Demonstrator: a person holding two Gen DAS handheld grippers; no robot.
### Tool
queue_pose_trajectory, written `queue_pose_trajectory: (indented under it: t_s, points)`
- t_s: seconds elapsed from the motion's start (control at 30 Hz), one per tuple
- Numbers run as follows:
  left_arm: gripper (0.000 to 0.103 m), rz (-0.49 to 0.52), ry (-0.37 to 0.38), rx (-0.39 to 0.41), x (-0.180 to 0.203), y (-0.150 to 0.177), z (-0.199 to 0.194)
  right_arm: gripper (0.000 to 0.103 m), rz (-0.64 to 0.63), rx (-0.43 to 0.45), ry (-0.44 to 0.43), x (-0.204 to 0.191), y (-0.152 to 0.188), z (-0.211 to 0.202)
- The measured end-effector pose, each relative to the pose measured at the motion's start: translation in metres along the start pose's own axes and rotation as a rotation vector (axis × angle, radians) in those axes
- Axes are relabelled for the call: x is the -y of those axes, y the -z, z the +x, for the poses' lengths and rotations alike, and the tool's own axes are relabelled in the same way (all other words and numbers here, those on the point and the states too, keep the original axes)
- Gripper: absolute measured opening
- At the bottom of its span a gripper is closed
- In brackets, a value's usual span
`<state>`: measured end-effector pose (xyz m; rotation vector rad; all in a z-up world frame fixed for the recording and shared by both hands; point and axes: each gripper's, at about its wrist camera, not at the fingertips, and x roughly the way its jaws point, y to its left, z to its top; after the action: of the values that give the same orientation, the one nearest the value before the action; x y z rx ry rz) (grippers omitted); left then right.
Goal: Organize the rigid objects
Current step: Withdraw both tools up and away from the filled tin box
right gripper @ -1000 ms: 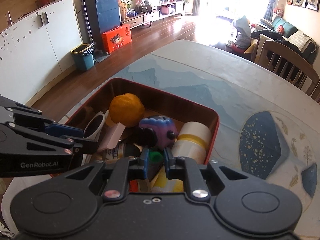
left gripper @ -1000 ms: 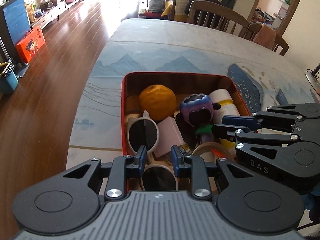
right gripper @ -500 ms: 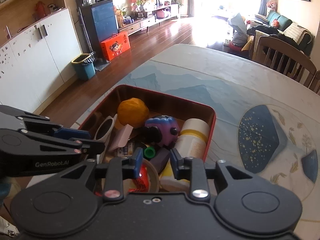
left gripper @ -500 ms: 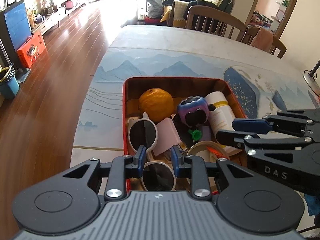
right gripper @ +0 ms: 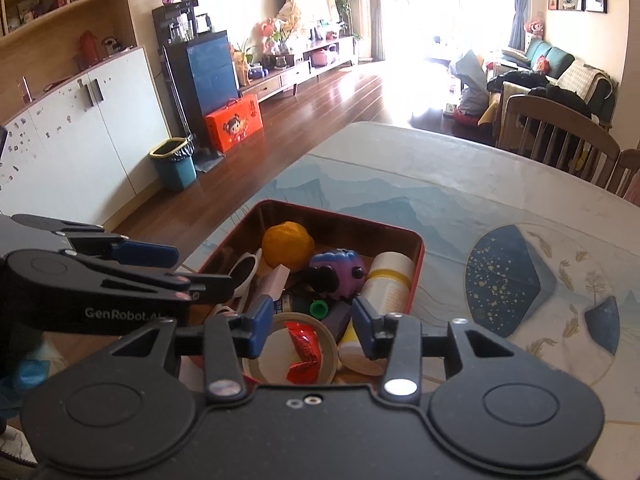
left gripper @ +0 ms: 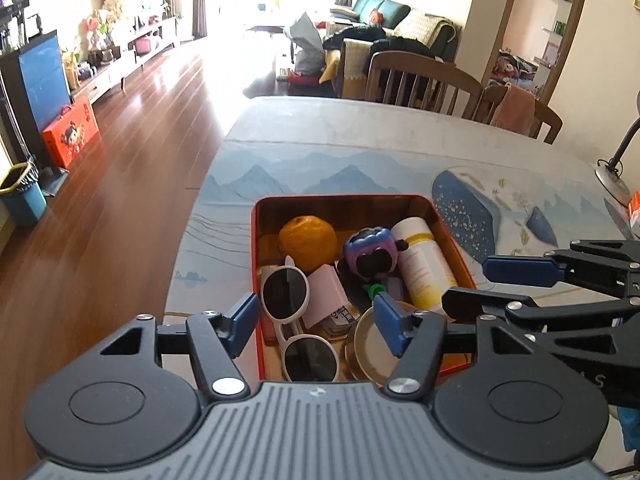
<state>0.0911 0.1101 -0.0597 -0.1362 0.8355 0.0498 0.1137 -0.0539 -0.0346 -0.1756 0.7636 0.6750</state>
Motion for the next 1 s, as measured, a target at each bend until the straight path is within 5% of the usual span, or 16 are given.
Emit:
queue_pose_trajectory:
  t_s: [0.67,1.0]
  points:
    - [0.083,-0.027,-0.06,0.101,0.045,0.018,-0.047,0.101,0.031,0.149,-0.053,0.03,0.027,-0.074]
    - [0.1,-0.03,-0.067,0.138,0.067,0.034,-0.065,0.103,0.076,0.181,-0.023,0.044,0.042,-0.095]
